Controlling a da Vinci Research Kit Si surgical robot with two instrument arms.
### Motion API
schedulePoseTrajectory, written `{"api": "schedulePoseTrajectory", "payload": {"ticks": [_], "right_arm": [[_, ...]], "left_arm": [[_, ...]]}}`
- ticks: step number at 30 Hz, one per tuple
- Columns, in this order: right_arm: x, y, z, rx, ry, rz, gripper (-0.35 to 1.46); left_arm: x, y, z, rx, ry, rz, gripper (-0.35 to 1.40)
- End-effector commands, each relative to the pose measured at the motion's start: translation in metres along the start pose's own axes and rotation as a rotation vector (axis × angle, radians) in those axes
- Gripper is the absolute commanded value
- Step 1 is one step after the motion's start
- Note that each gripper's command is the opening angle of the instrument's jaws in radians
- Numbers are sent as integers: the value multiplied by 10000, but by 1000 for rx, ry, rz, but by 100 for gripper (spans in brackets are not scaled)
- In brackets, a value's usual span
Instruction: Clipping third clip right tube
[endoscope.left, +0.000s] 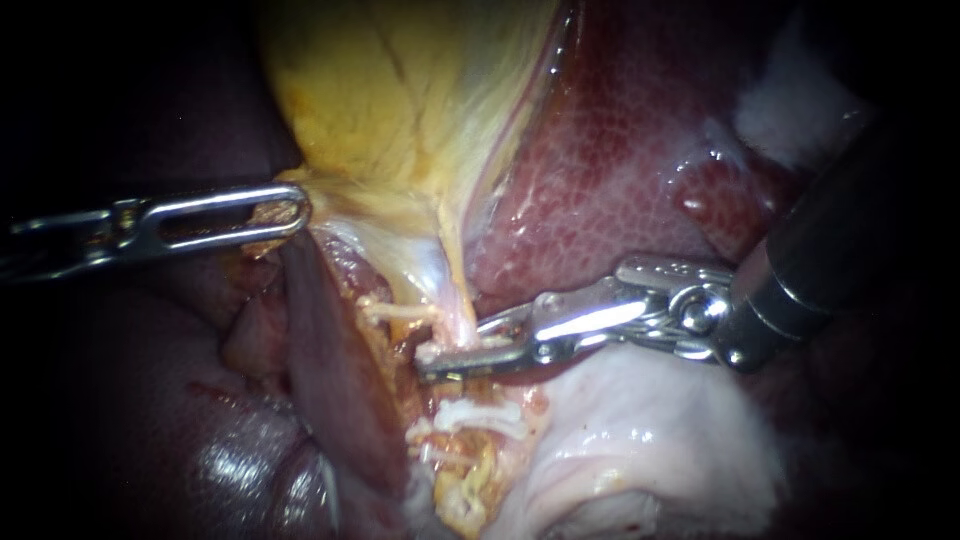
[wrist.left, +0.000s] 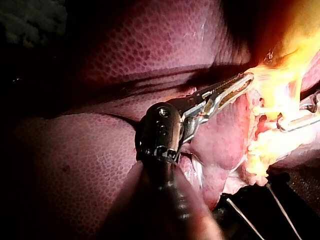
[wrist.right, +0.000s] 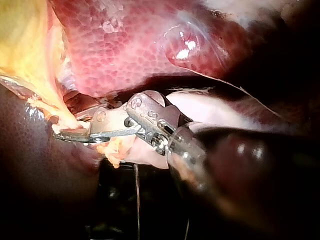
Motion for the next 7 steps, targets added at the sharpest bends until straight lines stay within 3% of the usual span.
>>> {"api": "schedulePoseTrajectory", "payload": {"ticks": [1,7], "right_arm": [[0,0,0,0,0,0,-35],[1,0,-1,0,0,1,-35]], "left_arm": [[0,-1,0,0,0,0,-35],[-1,-1,0,0,0,0,-35]]}}
